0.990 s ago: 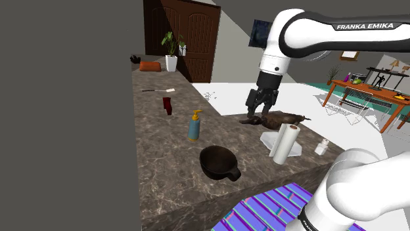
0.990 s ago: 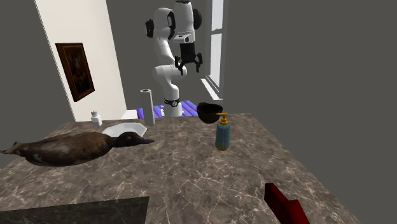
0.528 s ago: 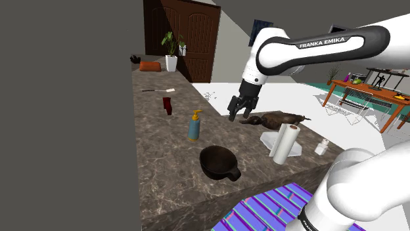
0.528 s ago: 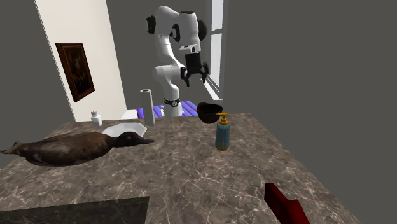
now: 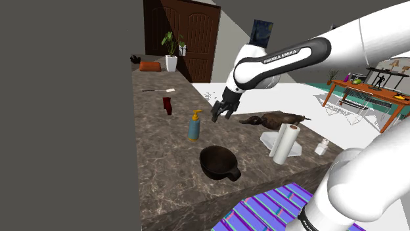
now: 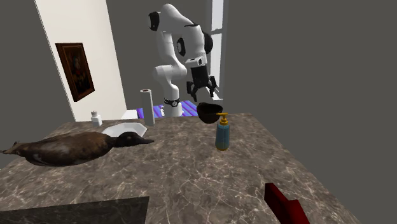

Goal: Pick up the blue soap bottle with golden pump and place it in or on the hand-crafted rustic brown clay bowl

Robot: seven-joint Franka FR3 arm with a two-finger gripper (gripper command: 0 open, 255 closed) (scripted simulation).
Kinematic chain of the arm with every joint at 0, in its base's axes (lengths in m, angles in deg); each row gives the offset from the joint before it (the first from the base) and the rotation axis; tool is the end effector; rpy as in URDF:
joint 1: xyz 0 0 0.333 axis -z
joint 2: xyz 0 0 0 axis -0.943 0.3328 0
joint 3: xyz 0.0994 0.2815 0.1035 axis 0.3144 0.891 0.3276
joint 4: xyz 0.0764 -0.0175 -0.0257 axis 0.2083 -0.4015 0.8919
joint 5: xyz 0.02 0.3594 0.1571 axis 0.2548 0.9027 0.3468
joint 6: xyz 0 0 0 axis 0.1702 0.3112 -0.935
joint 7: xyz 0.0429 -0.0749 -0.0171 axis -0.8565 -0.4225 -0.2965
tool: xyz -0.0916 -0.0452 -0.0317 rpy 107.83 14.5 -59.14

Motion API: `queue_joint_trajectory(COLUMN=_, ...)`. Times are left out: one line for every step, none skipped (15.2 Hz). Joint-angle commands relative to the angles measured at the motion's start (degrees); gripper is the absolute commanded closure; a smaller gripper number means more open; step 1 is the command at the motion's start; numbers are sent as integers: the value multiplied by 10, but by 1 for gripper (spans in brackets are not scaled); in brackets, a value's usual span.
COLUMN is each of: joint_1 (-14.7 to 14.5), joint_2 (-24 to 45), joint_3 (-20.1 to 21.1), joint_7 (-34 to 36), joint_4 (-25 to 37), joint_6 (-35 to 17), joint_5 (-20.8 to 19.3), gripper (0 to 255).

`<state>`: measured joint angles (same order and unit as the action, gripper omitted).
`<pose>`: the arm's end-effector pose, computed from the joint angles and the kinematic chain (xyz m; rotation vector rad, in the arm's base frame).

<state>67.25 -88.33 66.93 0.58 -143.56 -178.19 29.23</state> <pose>0.4581 -0.0024 0.4331 -3.0220 0.0433 -0.2763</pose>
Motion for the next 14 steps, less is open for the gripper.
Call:
queue_joint_trajectory(joint_1=-6, joint_2=45, joint_3=0, joint_7=-9, joint_4=21, joint_6=-43, joint_5=8, gripper=0)
queue_joint_trajectory(joint_1=-8, joint_2=65, joint_3=-1, joint_7=-15, joint_4=30, joint_6=-62, joint_5=13, gripper=0)
queue_joint_trajectory(joint_1=-10, joint_2=85, joint_3=-1, joint_7=-22, joint_4=41, joint_6=-80, joint_5=18, gripper=0)
queue_joint_trajectory(joint_1=-12, joint_2=106, joint_3=-2, joint_7=-29, joint_4=53, joint_6=-97, joint_5=23, gripper=0)
queue_joint_trajectory(joint_1=-13, joint_2=126, joint_3=-3, joint_7=-36, joint_4=65, joint_6=-113, joint_5=29, gripper=0)
queue_joint_trajectory(joint_1=-15, joint_2=147, joint_3=-3, joint_7=-43, joint_4=78, joint_6=-129, joint_5=35, gripper=0)
queue_joint_trajectory(joint_1=-16, joint_2=167, joint_3=-3, joint_7=-51, joint_4=92, joint_6=-143, joint_5=42, gripper=0)
queue_joint_trajectory(joint_1=-17, joint_2=187, joint_3=-2, joint_7=-59, joint_4=107, joint_6=-157, joint_5=48, gripper=0)
queue_joint_trajectory(joint_1=-17, joint_2=206, joint_3=-1, joint_7=-66, joint_4=121, joint_6=-168, joint_5=54, gripper=0)
queue_joint_trajectory(joint_1=-17, joint_2=213, joint_3=0, joint_7=-68, joint_4=122, joint_6=-174, joint_5=57, gripper=0)
queue_joint_trajectory(joint_1=-17, joint_2=220, joint_3=0, joint_7=-69, joint_4=123, joint_6=-180, joint_5=59, gripper=0)
queue_joint_trajectory(joint_1=-18, joint_2=227, joint_3=1, joint_7=-71, joint_4=124, joint_6=-186, joint_5=62, gripper=0)
queue_joint_trajectory(joint_1=-18, joint_2=234, joint_3=2, joint_7=-73, joint_4=125, joint_6=-192, joint_5=65, gripper=0)
queue_joint_trajectory(joint_1=-18, joint_2=242, joint_3=3, joint_7=-75, joint_4=127, joint_6=-198, joint_5=67, gripper=0)
